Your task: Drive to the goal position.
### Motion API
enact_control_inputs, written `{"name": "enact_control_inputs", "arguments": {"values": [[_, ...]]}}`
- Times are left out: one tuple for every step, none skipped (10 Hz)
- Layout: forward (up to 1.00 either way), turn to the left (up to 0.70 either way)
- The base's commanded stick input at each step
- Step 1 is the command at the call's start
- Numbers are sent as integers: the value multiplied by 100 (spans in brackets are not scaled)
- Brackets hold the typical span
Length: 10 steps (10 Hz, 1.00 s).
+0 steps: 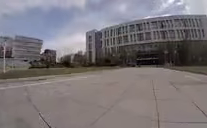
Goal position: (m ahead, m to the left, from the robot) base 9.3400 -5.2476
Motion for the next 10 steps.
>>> {"name": "enact_control_inputs", "arguments": {"values": [[70, 0], [70, 0], [70, 0], [70, 0], [70, 0], [70, 0], [70, 0], [70, 0], [70, 0], [70, 0]]}}
